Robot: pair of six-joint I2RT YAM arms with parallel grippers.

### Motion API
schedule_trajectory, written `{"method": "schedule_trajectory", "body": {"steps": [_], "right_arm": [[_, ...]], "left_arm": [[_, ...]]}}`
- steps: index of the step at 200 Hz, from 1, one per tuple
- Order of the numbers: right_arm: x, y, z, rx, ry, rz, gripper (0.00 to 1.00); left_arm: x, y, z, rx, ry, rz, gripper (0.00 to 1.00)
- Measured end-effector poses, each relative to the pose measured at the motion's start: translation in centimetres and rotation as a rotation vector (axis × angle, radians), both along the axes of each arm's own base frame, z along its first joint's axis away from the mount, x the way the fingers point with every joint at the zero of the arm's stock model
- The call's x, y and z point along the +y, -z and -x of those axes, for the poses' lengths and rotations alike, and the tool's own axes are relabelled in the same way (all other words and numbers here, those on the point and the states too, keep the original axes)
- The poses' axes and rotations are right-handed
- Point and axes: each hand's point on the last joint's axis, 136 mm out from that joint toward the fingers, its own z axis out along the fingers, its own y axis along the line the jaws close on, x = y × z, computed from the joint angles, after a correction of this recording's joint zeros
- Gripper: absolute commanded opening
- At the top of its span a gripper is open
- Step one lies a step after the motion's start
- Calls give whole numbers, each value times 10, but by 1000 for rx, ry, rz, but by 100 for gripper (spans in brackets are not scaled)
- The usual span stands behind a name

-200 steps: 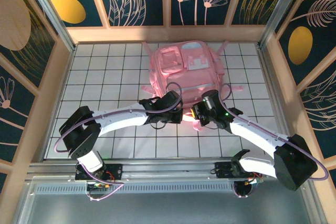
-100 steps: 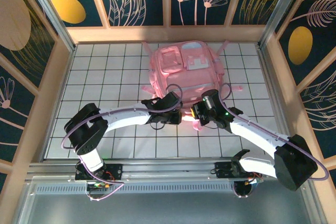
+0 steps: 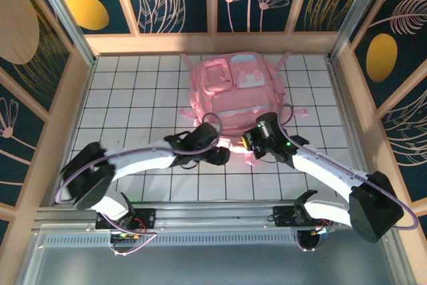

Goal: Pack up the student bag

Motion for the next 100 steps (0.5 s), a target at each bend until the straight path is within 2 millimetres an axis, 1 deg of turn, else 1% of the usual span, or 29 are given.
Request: {"method": "schedule_trajectory", "body": {"steps": [8,23,36,46,59,88,100], "right_arm": [[0,0,0,0,-2,1,0],[0,-1,0,-6,-11,3,0],[0,-3,-1,-13,-17,4,0],[0,-6,-1,-16,-22,4,0],[1,-12,-3,-26,-28,4,0],[3,-20,-5,-39,-34,-1,0],[4,-23,-5,-41,-35,-3,0]], "left_arm": [[7,-14,2,-50,6,32,86],[14,-40,2,-143,10,103,86],[17,-57,1,-210,7,159,80],[19,-65,-1,-258,10,190,75],[20,-67,-1,-300,19,221,72],[24,-53,2,-357,45,242,66],[21,-52,2,-380,63,243,65]]}}
